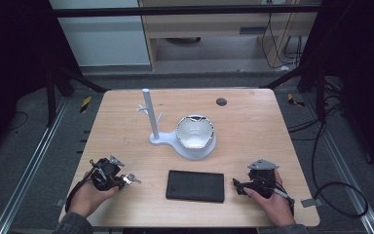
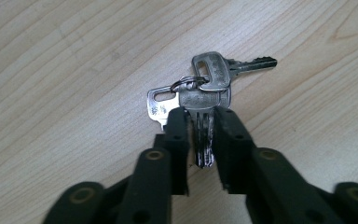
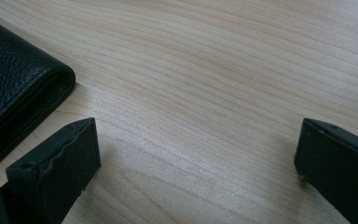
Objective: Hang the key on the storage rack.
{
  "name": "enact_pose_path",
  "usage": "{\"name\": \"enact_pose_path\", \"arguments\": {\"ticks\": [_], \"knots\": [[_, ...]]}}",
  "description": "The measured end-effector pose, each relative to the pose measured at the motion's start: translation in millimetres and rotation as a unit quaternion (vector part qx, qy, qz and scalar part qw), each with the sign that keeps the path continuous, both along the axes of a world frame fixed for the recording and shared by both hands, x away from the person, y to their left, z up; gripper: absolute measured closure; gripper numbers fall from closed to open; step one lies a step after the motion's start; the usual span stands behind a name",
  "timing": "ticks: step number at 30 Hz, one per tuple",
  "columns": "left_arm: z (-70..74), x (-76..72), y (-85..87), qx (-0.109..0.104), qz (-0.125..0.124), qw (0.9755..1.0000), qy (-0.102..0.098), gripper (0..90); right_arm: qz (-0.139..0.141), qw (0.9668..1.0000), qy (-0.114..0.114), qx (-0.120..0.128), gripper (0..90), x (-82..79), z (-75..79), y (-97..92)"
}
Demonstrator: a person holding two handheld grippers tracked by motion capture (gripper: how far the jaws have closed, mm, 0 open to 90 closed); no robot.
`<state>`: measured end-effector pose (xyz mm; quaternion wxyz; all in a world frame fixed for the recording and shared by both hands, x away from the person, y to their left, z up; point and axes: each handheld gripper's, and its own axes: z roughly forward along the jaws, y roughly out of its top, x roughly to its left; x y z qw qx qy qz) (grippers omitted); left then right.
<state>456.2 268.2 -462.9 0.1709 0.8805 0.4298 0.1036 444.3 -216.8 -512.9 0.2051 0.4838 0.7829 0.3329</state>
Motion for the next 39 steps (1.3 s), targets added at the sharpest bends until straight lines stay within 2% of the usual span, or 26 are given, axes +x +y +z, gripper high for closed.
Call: {"name": "enact_pose_path", "arguments": {"ticks": [4, 6, 9, 13, 16, 17, 22, 25, 26, 28, 29, 31, 34, 36, 38, 39], "knots": [[-4.2, 0.7, -2.9, 0.006, -0.004, 1.0, 0.001, 62.5, 0.0, 1.0, -0.001, -0.001, 0.3, 0.1, -0.1, -0.1], [-4.2, 1.2, -3.3, 0.005, -0.003, 1.0, 0.001, 64.8, 0.0, 1.0, -0.001, -0.001, 0.3, 0.0, -0.1, -0.1], [-4.4, 1.5, -5.1, 0.022, -0.009, 0.9997, -0.01, 71.2, 0.0, 1.0, 0.001, 0.002, 0.3, -0.2, 0.1, 0.2], [-4.3, -1.7, -8.6, 0.033, -0.015, 0.9993, -0.012, 75.1, 0.001, 1.0, 0.0, 0.0, 0.3, -0.2, -0.1, 0.1], [-4.5, -3.1, -10.5, 0.022, -0.014, 0.9996, -0.009, 69.1, 0.001, 1.0, 0.0, 0.001, 0.3, -0.4, -0.1, 0.4], [-5.3, -4.1, -12.2, 0.023, -0.013, 0.9995, -0.016, 68.2, 0.001, 1.0, -0.001, 0.001, 0.3, -0.4, -0.2, 0.4], [-5.4, -5.4, -15.2, 0.02, -0.018, 0.9995, -0.018, 72.5, 0.001, 1.0, -0.001, 0.001, 0.3, -0.4, -0.1, 0.4], [-4.8, -5.1, -17.4, 0.028, -0.019, 0.9993, -0.017, 72.4, 0.001, 1.0, -0.001, 0.001, 0.3, -0.4, -0.2, 0.4], [-3.3, -7.2, -18.6, 0.019, -0.014, 0.9993, -0.03, 71.1, 0.001, 1.0, -0.001, 0.001, 0.3, -0.5, -0.1, 0.4], [-3.3, -8.5, -20.2, 0.019, -0.017, 0.9992, -0.03, 68.9, 0.002, 1.0, -0.001, 0.001, 0.3, -0.5, -0.2, 0.4], [-5.5, -9.1, -22.1, 0.027, -0.022, 0.9992, -0.021, 68.8, 0.002, 1.0, -0.001, 0.001, 0.4, -0.5, -0.2, 0.4], [-7.3, -8.5, -22.1, 0.03, -0.019, 0.999, -0.026, 68.8, 0.002, 1.0, -0.001, 0.001, 0.3, -0.5, -0.2, 0.4], [-6.9, -6.1, -20.1, 0.029, -0.015, 0.9992, -0.022, 69.5, 0.002, 1.0, -0.001, 0.001, 0.3, -0.6, -0.2, 0.4], [-7.0, -4.4, -18.2, 0.025, -0.015, 0.9994, -0.018, 74.6, 0.003, 1.0, -0.001, 0.001, 0.3, -0.6, -0.2, 0.4], [-6.7, -3.0, -16.8, 0.018, -0.02, 0.9996, -0.009, 75.6, 0.003, 1.0, -0.001, 0.001, 0.3, -0.6, -0.2, 0.4], [-6.1, -1.9, -16.4, 0.017, -0.024, 0.9996, 0.001, 79.7, 0.002, 1.0, -0.001, 0.001, 0.3, -0.6, -0.2, 0.4]]}}
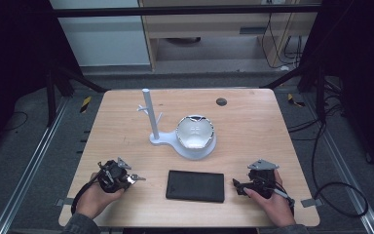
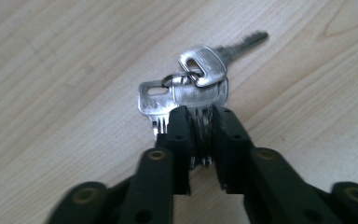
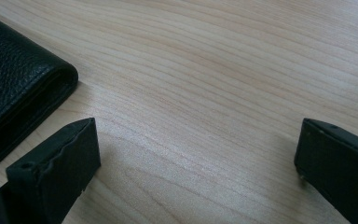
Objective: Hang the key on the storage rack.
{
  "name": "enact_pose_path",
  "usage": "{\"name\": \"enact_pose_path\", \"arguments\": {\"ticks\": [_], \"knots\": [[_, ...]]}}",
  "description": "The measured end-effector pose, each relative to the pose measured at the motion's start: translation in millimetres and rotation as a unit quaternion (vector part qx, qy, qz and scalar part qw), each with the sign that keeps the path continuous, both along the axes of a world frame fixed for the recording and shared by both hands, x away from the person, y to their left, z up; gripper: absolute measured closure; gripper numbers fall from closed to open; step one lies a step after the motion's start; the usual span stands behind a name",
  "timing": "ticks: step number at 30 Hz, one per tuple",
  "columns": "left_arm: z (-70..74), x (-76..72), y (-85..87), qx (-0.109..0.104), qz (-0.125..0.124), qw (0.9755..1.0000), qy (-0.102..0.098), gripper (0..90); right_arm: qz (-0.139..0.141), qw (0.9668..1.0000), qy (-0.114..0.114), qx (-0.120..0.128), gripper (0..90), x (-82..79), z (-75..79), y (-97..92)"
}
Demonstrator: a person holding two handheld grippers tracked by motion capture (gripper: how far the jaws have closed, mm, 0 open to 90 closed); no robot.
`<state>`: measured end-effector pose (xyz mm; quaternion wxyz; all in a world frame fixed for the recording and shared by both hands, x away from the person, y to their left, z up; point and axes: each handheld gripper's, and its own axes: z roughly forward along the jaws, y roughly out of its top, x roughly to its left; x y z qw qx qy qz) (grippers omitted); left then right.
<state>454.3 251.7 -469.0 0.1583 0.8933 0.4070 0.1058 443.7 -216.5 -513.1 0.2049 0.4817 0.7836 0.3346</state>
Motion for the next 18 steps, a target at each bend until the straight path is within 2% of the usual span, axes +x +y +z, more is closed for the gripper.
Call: {"name": "enact_pose_path", "arguments": {"ticks": [4, 5, 7, 10, 11, 14, 18], "knots": [[0.3, 0.0, -1.7, 0.004, 0.002, 1.0, 0.0, 80.5, 0.0, 1.0, 0.0, 0.0, 0.3, 0.0, 0.0, 0.0], [0.3, 0.0, -1.7, 0.004, 0.002, 1.0, 0.0, 83.0, 0.0, 1.0, 0.0, 0.0, 0.3, 0.0, 0.0, 0.0], [2.6, -1.6, -1.7, -0.009, -0.007, 0.9999, 0.012, 83.4, 0.0, 1.0, 0.0, 0.0, 0.3, 0.0, 0.0, 0.0], [3.4, -2.5, -1.8, 0.001, -0.011, 0.9999, 0.012, 83.4, 0.0, 1.0, 0.0, 0.0, 0.3, 0.0, 0.0, 0.0], [3.8, -2.7, -1.6, -0.002, -0.009, 0.9999, 0.011, 83.4, 0.0, 1.0, 0.0, 0.0, 0.3, 0.0, 0.0, 0.0], [11.4, -2.1, 2.3, -0.01, -0.009, 0.9999, 0.006, 83.5, 0.0, 1.0, 0.0, 0.0, 0.3, 0.0, 0.0, 0.0], [18.1, -1.8, 3.4, -0.007, -0.02, 0.9997, 0.012, 83.5, 0.0, 1.0, 0.0, 0.0, 0.3, 0.0, 0.0, 0.0]]}}
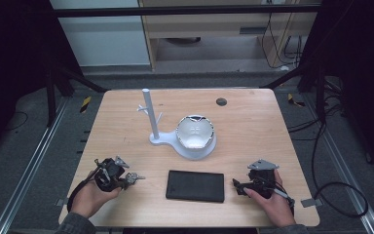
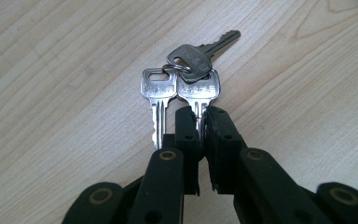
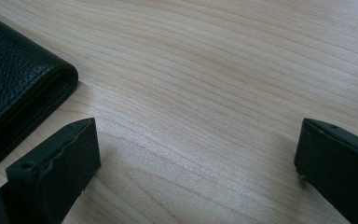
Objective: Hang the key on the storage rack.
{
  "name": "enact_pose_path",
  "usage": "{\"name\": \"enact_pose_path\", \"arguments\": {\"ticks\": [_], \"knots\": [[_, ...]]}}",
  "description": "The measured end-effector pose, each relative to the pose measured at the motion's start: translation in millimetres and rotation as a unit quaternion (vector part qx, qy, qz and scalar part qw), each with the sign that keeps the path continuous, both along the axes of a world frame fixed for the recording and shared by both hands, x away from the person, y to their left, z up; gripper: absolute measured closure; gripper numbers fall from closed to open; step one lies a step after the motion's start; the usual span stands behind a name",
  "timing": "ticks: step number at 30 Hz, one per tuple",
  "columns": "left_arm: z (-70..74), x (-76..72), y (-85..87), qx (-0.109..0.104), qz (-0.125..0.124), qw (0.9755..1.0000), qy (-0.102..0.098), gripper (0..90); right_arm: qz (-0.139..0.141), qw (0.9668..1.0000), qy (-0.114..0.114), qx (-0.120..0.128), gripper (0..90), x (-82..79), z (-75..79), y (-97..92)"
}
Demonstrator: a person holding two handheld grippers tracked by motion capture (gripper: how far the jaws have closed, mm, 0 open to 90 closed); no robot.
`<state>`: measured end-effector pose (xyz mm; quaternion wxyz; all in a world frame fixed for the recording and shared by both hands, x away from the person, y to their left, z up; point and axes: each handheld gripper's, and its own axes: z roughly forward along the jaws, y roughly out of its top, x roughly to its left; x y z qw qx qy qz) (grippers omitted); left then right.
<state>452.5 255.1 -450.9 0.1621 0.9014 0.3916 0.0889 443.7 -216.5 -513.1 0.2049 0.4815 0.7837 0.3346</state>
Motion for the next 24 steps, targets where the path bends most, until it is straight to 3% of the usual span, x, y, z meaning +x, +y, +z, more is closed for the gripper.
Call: {"name": "enact_pose_path", "arguments": {"ticks": [7, 12, 18, 21, 24], "knots": [[10.7, -0.4, 0.1, 0.007, -0.011, 0.9999, 0.001, 83.6, 0.0, 1.0, 0.0, 0.0, 0.3, 0.0, 0.0, 0.0], [23.5, -0.7, 1.9, 0.003, -0.012, 0.9999, -0.009, 83.6, 0.0, 1.0, 0.0, 0.0, 0.3, 0.0, 0.0, 0.0], [47.4, -2.4, 5.4, 0.001, -0.014, 0.9995, -0.027, 83.6, 0.0, 1.0, 0.0, 0.0, 0.3, 0.0, 0.0, 0.0], [63.6, -2.0, 7.2, -0.012, -0.016, 0.9991, -0.037, 83.6, 0.0, 1.0, 0.0, 0.0, 0.3, 0.0, 0.0, 0.0], [70.4, -0.9, 7.6, -0.019, -0.016, 0.9989, -0.041, 83.7, 0.0, 1.0, 0.0, 0.0, 0.3, 0.0, 0.0, 0.0]]}}
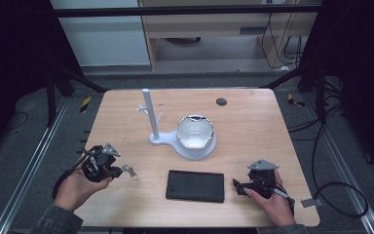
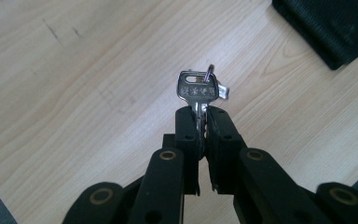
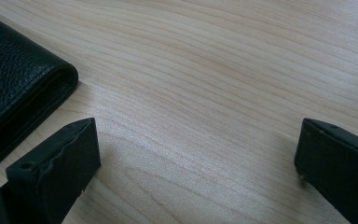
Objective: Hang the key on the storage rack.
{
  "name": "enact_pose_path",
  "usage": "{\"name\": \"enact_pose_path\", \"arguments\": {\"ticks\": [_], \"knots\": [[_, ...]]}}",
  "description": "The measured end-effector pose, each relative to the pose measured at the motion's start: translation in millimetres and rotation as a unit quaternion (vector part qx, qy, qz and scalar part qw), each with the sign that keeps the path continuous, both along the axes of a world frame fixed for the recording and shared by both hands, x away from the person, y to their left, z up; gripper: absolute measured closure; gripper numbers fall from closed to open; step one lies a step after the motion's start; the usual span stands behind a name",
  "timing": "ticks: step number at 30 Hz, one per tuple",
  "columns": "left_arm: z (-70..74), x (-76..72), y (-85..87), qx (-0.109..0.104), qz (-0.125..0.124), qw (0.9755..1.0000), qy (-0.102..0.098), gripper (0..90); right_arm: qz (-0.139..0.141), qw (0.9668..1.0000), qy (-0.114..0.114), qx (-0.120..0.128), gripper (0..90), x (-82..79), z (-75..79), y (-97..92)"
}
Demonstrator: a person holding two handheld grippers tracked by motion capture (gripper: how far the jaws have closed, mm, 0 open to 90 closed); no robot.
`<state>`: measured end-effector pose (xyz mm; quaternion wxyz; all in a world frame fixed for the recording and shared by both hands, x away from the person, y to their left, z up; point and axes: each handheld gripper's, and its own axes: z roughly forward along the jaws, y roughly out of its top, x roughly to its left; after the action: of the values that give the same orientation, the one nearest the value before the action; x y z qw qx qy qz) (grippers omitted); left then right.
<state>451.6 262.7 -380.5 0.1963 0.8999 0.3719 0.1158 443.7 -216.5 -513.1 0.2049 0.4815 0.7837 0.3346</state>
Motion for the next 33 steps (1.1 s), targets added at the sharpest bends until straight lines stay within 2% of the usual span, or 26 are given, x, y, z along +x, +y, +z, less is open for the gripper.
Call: {"name": "enact_pose_path", "arguments": {"ticks": [2, 3, 4, 5, 6, 9, 15, 16, 33], "knots": [[11.2, 3.4, -0.6, 0.0, 0.001, 1.0, -0.007, 83.6, 0.0, 1.0, 0.0, 0.0, 0.3, 0.0, 0.0, 0.0], [11.2, 3.4, -0.6, 0.0, 0.001, 1.0, -0.007, 83.7, 0.0, 1.0, 0.0, 0.0, 0.3, 0.0, 0.0, 0.0], [19.4, 6.7, -0.8, -0.003, 0.003, 0.9999, -0.013, 83.6, 0.0, 1.0, 0.0, 0.0, 0.3, 0.0, 0.0, 0.0], [19.4, 6.7, -0.8, -0.003, 0.003, 0.9999, -0.013, 83.7, 0.0, 1.0, 0.0, 0.0, 0.3, 0.0, 0.0, 0.0], [28.6, 11.1, -0.5, -0.011, 0.005, 0.9998, -0.017, 83.7, 0.0, 1.0, 0.0, 0.0, 0.3, 0.0, 0.0, 0.0], [36.7, 14.6, -1.3, -0.013, 0.005, 0.9997, -0.019, 83.7, 0.0, 1.0, 0.0, 0.0, 0.3, 0.0, 0.0, 0.0], [61.7, 23.6, -7.1, -0.01, 0.004, 0.9993, -0.035, 83.6, 0.0, 1.0, 0.0, 0.0, 0.3, 0.0, 0.0, 0.0], [69.4, 26.6, -9.2, -0.009, 0.001, 0.9993, -0.037, 83.7, 0.0, 1.0, 0.0, 0.0, 0.3, 0.0, 0.0, 0.0], [113.5, 45.2, -13.9, -0.014, 0.004, 0.9984, -0.055, 83.6, 0.001, 1.0, -0.001, -0.002, 0.3, 0.4, -0.2, -0.1]]}}
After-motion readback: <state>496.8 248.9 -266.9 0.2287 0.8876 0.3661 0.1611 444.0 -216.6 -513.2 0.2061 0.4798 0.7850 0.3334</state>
